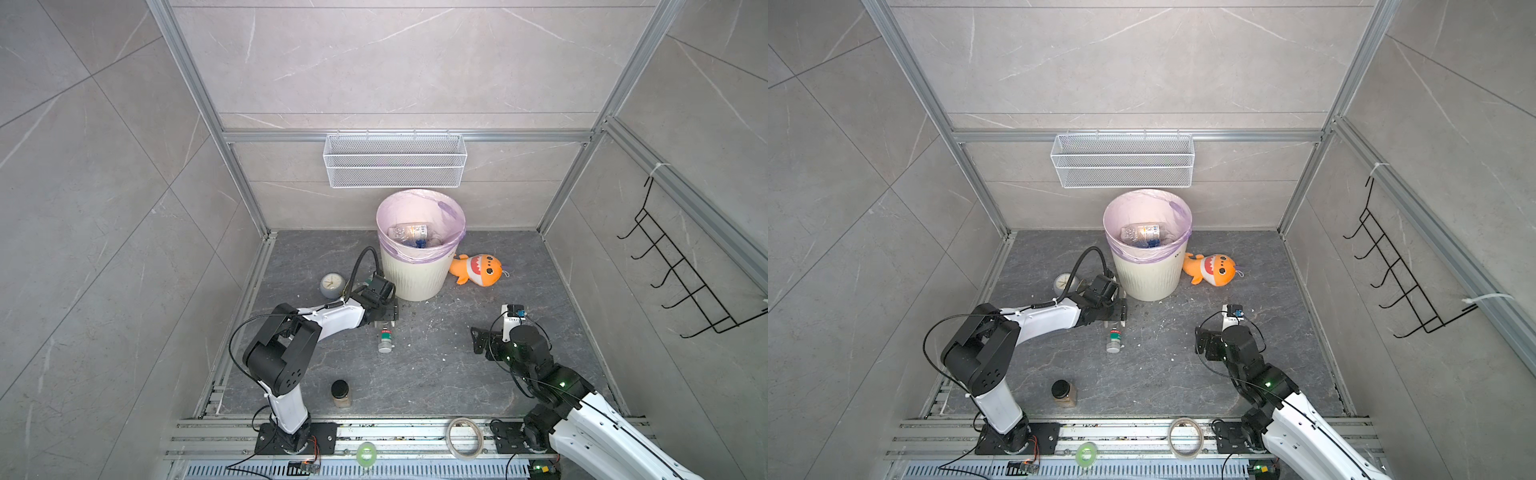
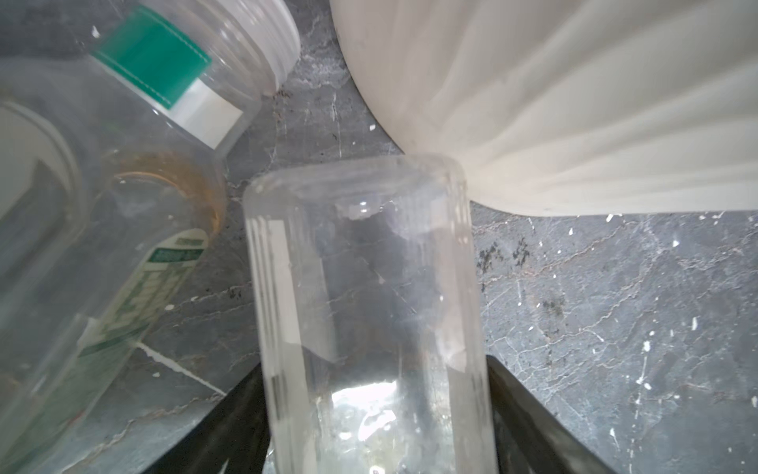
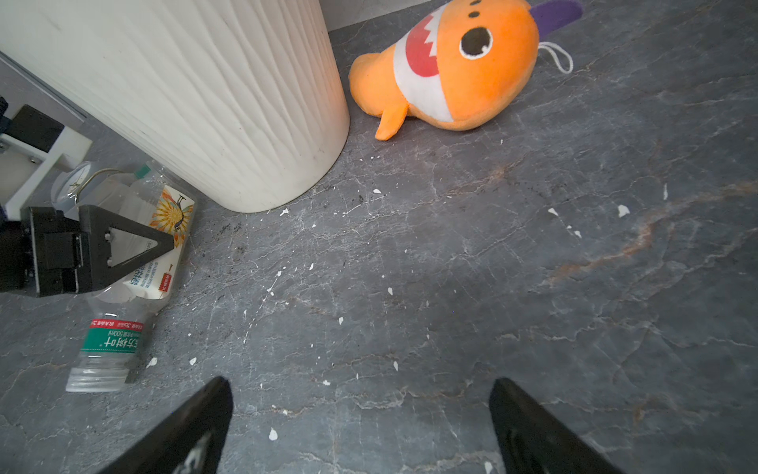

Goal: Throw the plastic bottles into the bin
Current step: 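Lower the left gripper around the clear bottle lying nearest the bin, then close the left gripper on the clear bottle and lift it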

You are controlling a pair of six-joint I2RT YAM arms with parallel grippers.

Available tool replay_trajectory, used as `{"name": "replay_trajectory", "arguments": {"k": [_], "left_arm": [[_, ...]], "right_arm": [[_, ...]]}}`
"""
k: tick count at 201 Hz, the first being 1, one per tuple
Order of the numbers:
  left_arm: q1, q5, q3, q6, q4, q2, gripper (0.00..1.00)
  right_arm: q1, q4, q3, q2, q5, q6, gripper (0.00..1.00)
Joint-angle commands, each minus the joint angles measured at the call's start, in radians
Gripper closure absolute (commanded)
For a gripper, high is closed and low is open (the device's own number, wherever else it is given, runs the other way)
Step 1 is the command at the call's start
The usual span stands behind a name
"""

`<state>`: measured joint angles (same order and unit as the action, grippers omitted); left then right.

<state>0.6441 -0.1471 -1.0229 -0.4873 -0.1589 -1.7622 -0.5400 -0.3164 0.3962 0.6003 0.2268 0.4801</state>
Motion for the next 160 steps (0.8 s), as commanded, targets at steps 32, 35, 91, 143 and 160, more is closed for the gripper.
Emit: {"name": "replay_trajectory", "arguments": {"k": [32,35,91,143,160], "left_arm": [[0.008,-0.023,-0.019,0.005,-0.023,-0.004,0.29],[0.009,-0.023,-0.017,0.007,-0.021,-0.002,0.3],[0.015,0.002,0.063,0.023,0.022,0.087,0.42],[0.018,0.049,0.234,0.083,0.148,0.268,0.44],[0.018,0.073,0.286,0.104,0.185,0.326,0.43]], "right_arm": [[-0.001,0.015,-0.014,0.001,-0.008,0.016,0.0],[0.0,0.016,-0.014,0.002,-0.009,0.016,0.0],[-0.001,0.016,-0.01,0.013,-0.01,0.014,0.0],[-0.002,0.015,-0.019,-0.009,-0.01,0.015,0.01],[-0.002,0.015,-0.015,0.0,-0.012,0.013,0.01]]}}
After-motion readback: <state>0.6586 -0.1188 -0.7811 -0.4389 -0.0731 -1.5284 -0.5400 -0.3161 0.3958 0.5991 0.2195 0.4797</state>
